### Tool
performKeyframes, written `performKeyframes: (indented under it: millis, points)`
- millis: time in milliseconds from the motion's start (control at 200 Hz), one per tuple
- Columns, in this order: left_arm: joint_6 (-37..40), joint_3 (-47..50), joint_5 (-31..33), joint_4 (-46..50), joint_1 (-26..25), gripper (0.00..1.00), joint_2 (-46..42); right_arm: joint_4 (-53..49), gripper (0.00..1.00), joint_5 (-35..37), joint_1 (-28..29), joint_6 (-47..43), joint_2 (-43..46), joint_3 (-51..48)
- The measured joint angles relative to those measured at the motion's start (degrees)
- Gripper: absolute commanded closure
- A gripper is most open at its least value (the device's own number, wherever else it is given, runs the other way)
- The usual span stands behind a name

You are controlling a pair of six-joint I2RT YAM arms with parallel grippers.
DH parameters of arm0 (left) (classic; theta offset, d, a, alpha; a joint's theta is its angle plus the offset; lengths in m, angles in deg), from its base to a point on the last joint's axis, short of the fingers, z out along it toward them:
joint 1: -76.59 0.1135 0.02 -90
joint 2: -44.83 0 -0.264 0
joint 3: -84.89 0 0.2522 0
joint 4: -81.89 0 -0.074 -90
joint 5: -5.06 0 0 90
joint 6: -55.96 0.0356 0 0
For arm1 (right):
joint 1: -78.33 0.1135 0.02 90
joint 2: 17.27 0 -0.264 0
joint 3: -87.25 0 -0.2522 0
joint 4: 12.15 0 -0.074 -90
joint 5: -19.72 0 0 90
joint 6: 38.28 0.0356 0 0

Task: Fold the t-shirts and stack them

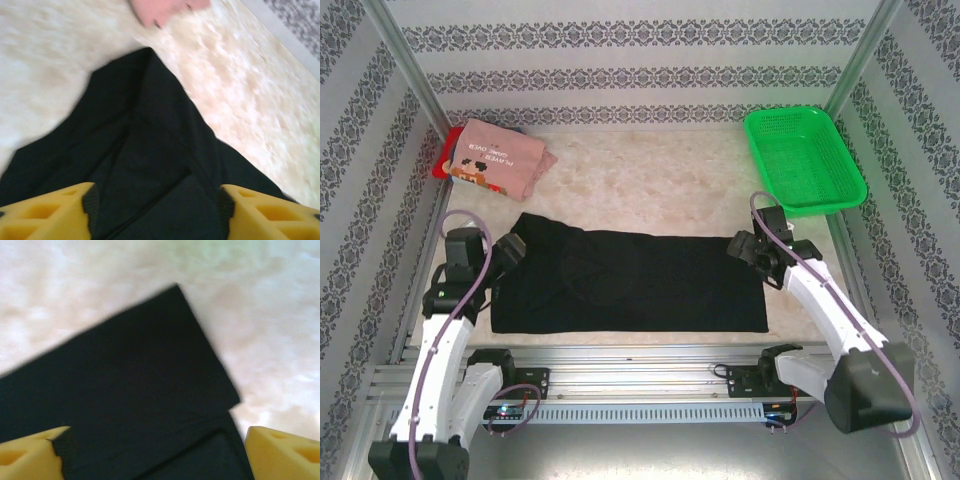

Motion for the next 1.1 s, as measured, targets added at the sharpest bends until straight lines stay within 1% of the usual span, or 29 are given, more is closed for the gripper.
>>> performKeyframes:
  millis: [140,280,335,395,460,515,624,814,1104]
  points:
    - [5.29,-2.10,-8.15,-1.20,-0.68,0.30,6.45,4.59,0.02,-9.86,1.38,-4.79,6.54,-0.11]
    - [12.24,-7.61,-14.97,1.31,-1.49,0.31,13.09,4.81,0.02,-17.14,1.70,-6.88,10.97,-0.11]
    - [15.02,-9.90,-17.59,2.82,-2.01,0.33,17.00,4.33,0.02,-19.54,1.75,-7.21,12.07,-0.13]
    - [17.59,-12.22,-18.80,5.42,-2.97,0.36,21.62,3.78,0.02,-21.35,2.38,-7.50,12.59,-0.20]
    - [20.31,-14.71,-18.86,8.24,-4.81,0.38,27.45,3.21,0.02,-22.88,3.30,-7.63,12.68,-0.33]
    - [22.12,-16.63,-17.66,10.60,-6.99,0.38,32.20,2.71,0.02,-23.80,4.17,-7.72,12.66,-0.35]
    - [24.22,-18.73,-15.32,13.03,-9.68,0.41,38.56,2.38,0.02,-24.83,5.44,-7.76,12.55,-0.35]
    - [25.90,-21.92,-11.43,13.66,-10.03,0.43,45.94,1.77,0.02,-25.11,6.58,-8.02,12.11,-0.28]
    - [27.50,-24.98,-11.43,11.08,-10.95,0.47,54.58,1.14,0.02,-25.27,7.91,-8.13,12.44,-0.26]
